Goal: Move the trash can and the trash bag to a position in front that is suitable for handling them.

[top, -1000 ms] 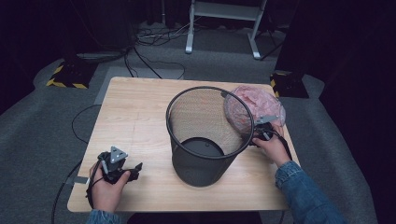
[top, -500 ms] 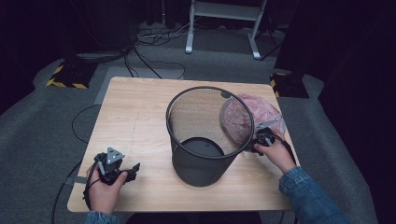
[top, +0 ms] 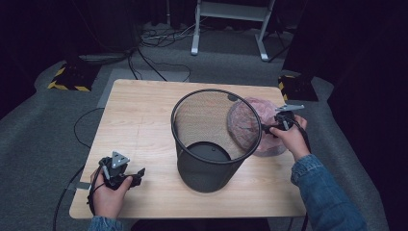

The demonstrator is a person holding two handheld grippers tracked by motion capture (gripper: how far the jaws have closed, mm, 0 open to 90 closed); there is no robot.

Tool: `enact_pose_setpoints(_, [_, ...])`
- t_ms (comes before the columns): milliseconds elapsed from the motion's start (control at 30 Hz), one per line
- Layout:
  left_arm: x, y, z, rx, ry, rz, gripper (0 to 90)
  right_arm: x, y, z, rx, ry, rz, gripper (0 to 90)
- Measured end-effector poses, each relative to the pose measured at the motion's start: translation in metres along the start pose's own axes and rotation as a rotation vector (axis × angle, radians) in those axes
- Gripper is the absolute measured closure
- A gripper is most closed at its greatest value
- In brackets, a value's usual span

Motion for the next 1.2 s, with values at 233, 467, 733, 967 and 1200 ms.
enact_pose_setpoints(233, [-0.002,0.006,-0.002,-0.009,-0.002,0.007,24.3,0.043,0.007,-0.025,-0.010,0.086,0.011,15.6])
enact_pose_setpoints(467, [-0.001,0.005,-0.003,-0.007,0.002,0.005,24.4,0.042,0.013,-0.036,0.037,-0.022,0.025,18.7])
enact_pose_setpoints(733, [-0.001,0.006,-0.003,-0.012,0.002,0.007,24.5,0.019,0.015,-0.051,0.008,0.000,0.060,64.4])
enact_pose_setpoints(967, [0.000,0.006,-0.003,-0.016,-0.002,0.002,24.5,0.004,0.017,-0.060,-0.010,0.050,0.090,84.5])
enact_pose_setpoints(1200, [0.003,0.010,0.000,-0.039,-0.008,-0.015,24.8,-0.031,0.016,-0.043,-0.002,-0.022,0.094,84.7])
Point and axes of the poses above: each handheld gripper's, and its own axes: x roughly forward along the jaws, z roughly out of its top, y roughly to its left, the point moved 9 cm from there along x, roughly forward along the jaws, and after that the axes turned 1 degree about z, right-handed, at the moved point
